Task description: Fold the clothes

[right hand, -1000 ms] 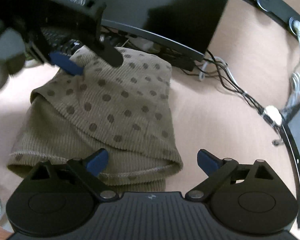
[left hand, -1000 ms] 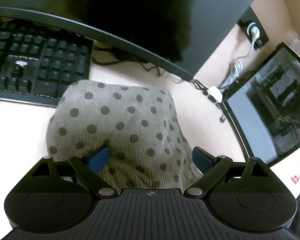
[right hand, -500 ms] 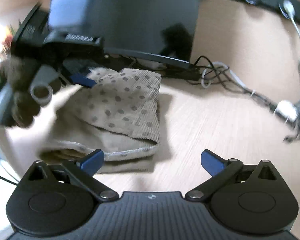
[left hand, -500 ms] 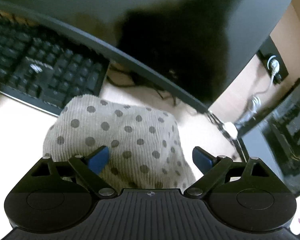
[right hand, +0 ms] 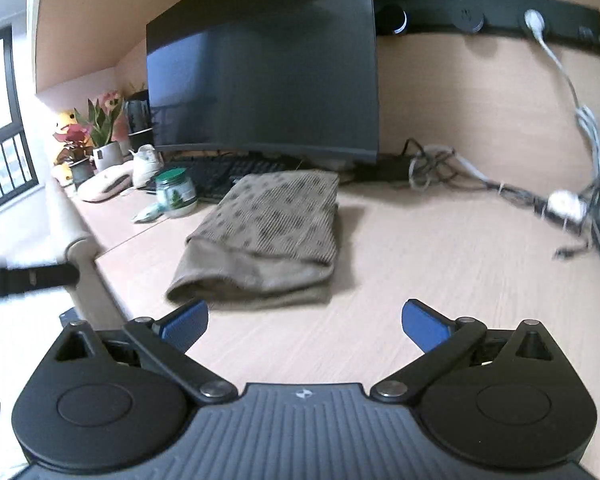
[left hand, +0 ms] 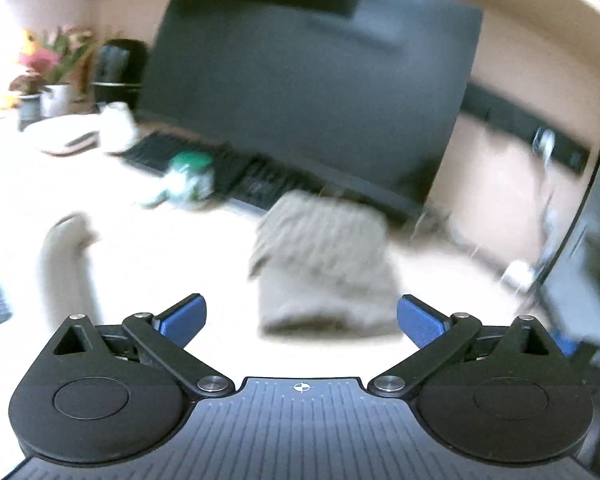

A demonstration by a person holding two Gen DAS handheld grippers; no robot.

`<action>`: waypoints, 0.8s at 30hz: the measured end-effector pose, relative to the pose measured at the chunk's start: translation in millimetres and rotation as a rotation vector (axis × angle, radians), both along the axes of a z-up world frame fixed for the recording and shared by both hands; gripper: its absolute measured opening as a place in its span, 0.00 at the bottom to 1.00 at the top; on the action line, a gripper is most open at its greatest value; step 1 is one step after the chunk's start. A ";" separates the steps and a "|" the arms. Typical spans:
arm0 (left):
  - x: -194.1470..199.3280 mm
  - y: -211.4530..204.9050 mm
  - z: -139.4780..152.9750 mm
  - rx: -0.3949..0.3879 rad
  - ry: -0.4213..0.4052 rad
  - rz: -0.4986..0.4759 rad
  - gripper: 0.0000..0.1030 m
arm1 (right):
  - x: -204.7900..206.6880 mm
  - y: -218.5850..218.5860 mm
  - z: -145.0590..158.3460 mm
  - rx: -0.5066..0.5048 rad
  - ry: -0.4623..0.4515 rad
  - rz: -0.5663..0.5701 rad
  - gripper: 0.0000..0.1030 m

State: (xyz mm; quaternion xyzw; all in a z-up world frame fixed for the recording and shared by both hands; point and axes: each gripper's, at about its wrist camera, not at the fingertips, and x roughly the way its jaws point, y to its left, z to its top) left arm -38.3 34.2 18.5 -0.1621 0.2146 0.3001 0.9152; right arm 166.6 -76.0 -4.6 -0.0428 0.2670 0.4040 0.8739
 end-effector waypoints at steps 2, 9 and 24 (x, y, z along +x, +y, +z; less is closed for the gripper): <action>-11.4 -12.3 -2.5 0.038 0.050 0.026 1.00 | -7.4 0.4 -3.5 -0.012 0.003 0.006 1.00; -18.3 -34.1 -2.4 0.011 0.072 -0.007 1.00 | -32.2 -9.0 10.1 -0.015 -0.043 0.053 1.00; -3.0 -43.9 -0.3 0.010 0.066 -0.075 1.00 | -27.0 -16.3 14.8 -0.032 -0.066 -0.006 1.00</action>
